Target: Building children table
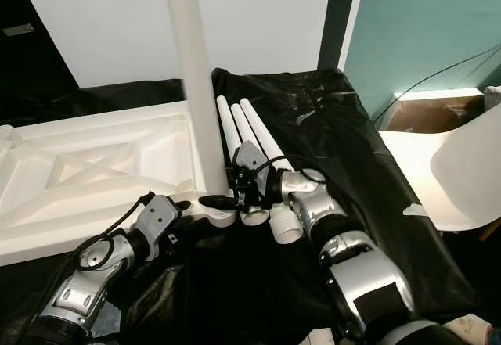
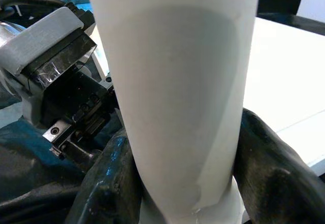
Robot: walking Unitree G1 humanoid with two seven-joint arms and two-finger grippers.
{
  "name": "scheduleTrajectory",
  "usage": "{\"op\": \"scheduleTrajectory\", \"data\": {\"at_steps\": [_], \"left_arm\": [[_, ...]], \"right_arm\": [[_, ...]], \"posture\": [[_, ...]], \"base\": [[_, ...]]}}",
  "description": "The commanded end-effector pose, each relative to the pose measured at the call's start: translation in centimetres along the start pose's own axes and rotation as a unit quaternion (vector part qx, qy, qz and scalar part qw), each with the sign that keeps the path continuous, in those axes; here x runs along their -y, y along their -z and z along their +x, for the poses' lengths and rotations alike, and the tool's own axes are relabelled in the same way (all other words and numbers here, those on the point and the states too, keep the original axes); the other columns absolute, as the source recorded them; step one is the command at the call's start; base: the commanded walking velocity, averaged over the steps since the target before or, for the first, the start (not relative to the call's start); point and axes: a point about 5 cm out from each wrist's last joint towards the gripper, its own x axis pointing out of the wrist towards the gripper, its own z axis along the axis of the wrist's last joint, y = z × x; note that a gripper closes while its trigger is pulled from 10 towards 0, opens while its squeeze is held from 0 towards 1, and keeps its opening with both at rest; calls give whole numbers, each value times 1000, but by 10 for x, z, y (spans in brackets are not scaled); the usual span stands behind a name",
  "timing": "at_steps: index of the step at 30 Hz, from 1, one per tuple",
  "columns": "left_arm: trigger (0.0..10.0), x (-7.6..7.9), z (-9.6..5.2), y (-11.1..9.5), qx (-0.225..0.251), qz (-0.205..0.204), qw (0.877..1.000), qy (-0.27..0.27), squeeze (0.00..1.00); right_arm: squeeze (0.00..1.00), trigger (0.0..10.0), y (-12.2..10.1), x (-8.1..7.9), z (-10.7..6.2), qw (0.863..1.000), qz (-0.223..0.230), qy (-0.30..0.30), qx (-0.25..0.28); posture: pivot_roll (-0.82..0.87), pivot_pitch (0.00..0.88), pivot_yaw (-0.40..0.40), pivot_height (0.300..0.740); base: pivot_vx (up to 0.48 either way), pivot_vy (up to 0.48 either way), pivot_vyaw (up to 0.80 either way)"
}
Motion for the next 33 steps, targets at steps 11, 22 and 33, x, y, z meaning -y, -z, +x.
{"op": "scheduleTrajectory", "data": {"at_steps": [11,22,33], "left_arm": [[10000,13,2,16,-32,-26,999,14,0],[10000,13,0,18,-35,-26,999,14,0],[10000,11,1,18,-36,-24,999,13,0]], "right_arm": [[0,0,15,-33,15,972,115,185,86],[0,0,24,-38,13,943,145,286,85],[757,10000,10,-42,12,975,90,187,84]], "posture": [[137,0,29,740],[144,0,31,740],[133,0,33,740]], "base": [[0,0,0],[0,0,0],[0,0,0]]}}
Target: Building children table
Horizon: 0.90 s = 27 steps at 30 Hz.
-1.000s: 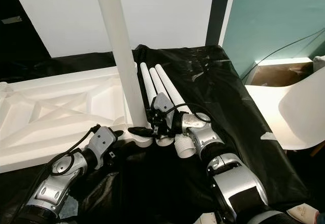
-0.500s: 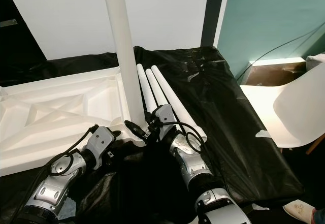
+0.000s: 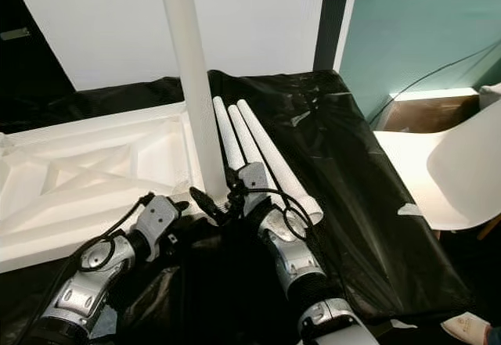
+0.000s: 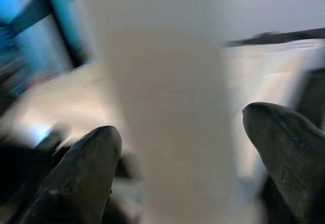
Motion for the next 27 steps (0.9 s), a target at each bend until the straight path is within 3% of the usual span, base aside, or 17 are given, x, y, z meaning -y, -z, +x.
{"op": "scheduleTrajectory", "data": {"at_steps": [1,2,8,10,12,13,14,16,17,22,27], "left_arm": [[10000,10,1,16,-35,-23,999,21,0],[10000,10,1,16,-35,-22,999,21,0],[10000,10,2,16,-35,-17,999,22,0],[10000,10,3,16,-35,-16,999,23,0],[10000,10,3,16,-35,-16,999,23,0],[10000,10,3,16,-34,-16,999,23,0],[10000,10,3,15,-33,-16,999,24,0],[10000,11,4,15,-33,-15,999,24,0],[10000,11,4,15,-32,-15,999,24,0],[10000,11,4,15,-31,-15,999,23,0],[10000,11,3,15,-31,-16,999,21,0]], "right_arm": [[757,10000,-3,-1,2,999,-4,-36,-2],[0,10000,-5,1,0,998,-11,-61,-6],[0,10000,-13,13,-3,991,-29,-126,-23],[0,10000,-23,30,-2,985,-51,-157,-53],[0,10000,-24,33,-2,984,-56,-159,-58],[0,5647,-26,36,-1,982,-60,-169,-66],[0,3373,-28,39,0,978,-67,-180,-77],[0,3373,-29,41,0,976,-71,-189,-84],[0,0,-30,42,1,973,-72,-201,-92],[0,0,-30,44,1,965,-73,-228,-112],[0,0,-28,46,1,965,-63,-224,-120]], "posture": [[133,0,33,740],[132,0,32,740],[131,0,29,740],[131,0,28,740],[131,0,28,740],[132,0,28,740],[133,0,28,740],[133,0,28,740],[133,0,28,740],[145,0,25,740],[150,0,20,740]], "base": [[0,0,0],[0,0,0],[0,0,0],[0,0,0],[0,0,0],[0,0,0],[0,0,0],[0,0,0],[0,0,0],[0,0,0],[0,0,0]]}}
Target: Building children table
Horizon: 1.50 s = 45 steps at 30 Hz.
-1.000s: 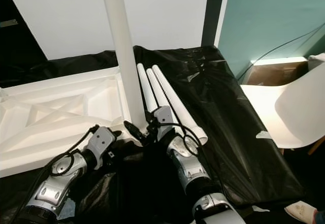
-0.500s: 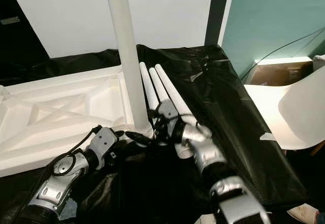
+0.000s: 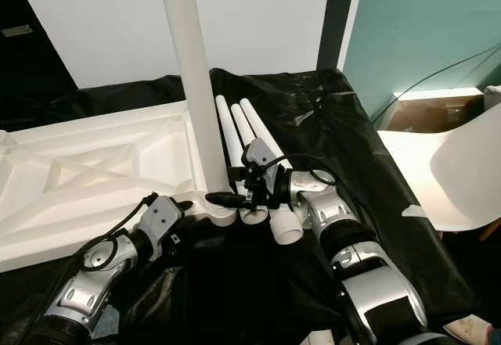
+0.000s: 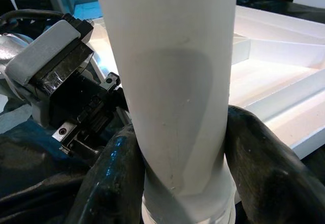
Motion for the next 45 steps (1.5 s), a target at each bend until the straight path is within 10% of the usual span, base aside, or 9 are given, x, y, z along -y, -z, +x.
{"op": "scheduleTrajectory", "data": {"at_steps": [1,22,24,25,33,34,39,42,45], "left_arm": [[10000,11,0,16,-35,-21,999,17,0],[10000,15,-1,18,-35,-28,999,15,0],[10000,15,-1,18,-36,-28,999,16,0],[10000,15,-1,18,-36,-27,999,16,0],[10000,16,1,17,-34,-29,999,15,0],[10000,17,2,17,-34,-29,999,16,0],[10000,18,3,18,-34,-30,999,17,0],[10000,17,4,18,-34,-29,999,16,0],[10000,17,4,17,-33,-28,999,15,0]], "right_arm": [[0,0,4,-4,4,1000,17,9,-2],[0,0,-6,-29,11,915,47,363,167],[0,6706,-6,-29,12,919,47,357,160],[1000,10000,-6,-30,14,925,53,342,160],[922,10000,-3,-38,22,961,45,238,131],[0,10000,-2,-38,22,973,34,196,120],[0,9922,-6,-26,15,991,0,96,89],[0,0,-10,-18,14,996,-12,53,66],[0,0,-11,-12,13,998,-10,37,52]], "posture": [[149,0,21,740],[153,0,19,740],[150,0,18,740],[150,0,18,740],[145,0,17,740],[145,0,17,740],[147,0,13,740],[151,0,11,740],[153,0,10,740]], "base": [[0,0,0],[0,0,0],[0,0,0],[0,0,0],[0,0,0],[0,0,0],[0,0,0],[0,0,0],[0,0,0]]}}
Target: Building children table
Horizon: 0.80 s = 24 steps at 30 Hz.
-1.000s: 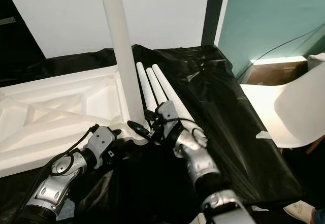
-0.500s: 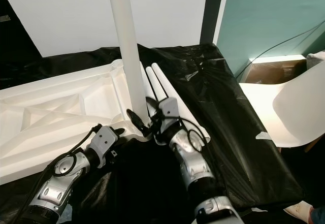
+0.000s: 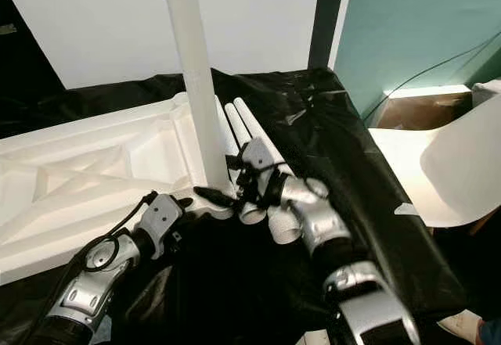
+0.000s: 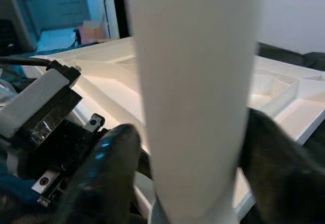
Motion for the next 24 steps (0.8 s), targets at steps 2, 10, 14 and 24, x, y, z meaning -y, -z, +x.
{"op": "scheduleTrajectory", "data": {"at_steps": [2,10,14,24], "left_arm": [[10000,13,0,20,-43,-23,999,24,0],[10000,13,-1,20,-43,-21,999,24,0],[10000,13,0,19,-41,-22,999,21,0],[10000,14,1,19,-40,-22,999,23,0]], "right_arm": [[0,0,5,-3,4,999,18,-27,-14],[0,0,14,-11,3,997,73,36,-5],[0,0,17,-17,6,988,92,122,21],[0,0,14,-23,18,972,84,212,57]], "posture": [[153,0,11,740],[155,0,3,740],[155,0,3,740],[158,0,7,740]], "base": [[0,0,0],[0,0,0],[0,0,0],[0,0,0]]}}
